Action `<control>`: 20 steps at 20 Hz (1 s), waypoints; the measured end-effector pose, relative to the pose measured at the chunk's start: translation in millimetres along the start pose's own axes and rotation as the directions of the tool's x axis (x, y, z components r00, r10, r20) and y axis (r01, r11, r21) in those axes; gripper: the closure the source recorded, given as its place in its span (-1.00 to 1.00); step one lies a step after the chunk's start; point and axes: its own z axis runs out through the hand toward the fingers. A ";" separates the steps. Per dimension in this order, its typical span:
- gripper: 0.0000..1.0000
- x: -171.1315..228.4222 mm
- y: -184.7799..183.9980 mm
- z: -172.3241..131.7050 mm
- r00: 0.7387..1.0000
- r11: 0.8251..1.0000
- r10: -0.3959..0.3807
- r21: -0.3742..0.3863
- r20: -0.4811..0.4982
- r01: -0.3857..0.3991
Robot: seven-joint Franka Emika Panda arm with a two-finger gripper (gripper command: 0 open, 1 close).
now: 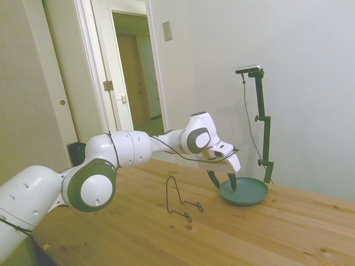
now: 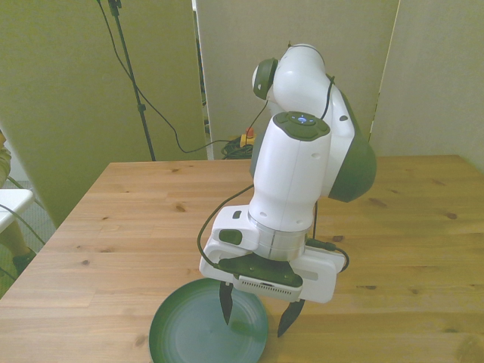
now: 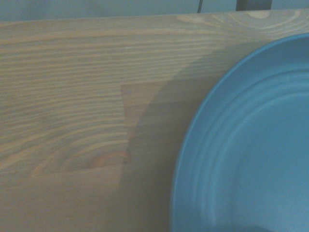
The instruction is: Load the plate
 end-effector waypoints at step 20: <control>1.00 9.4 8.9 1.9 1.000 1.000 0.010 -0.026 0.004 -0.010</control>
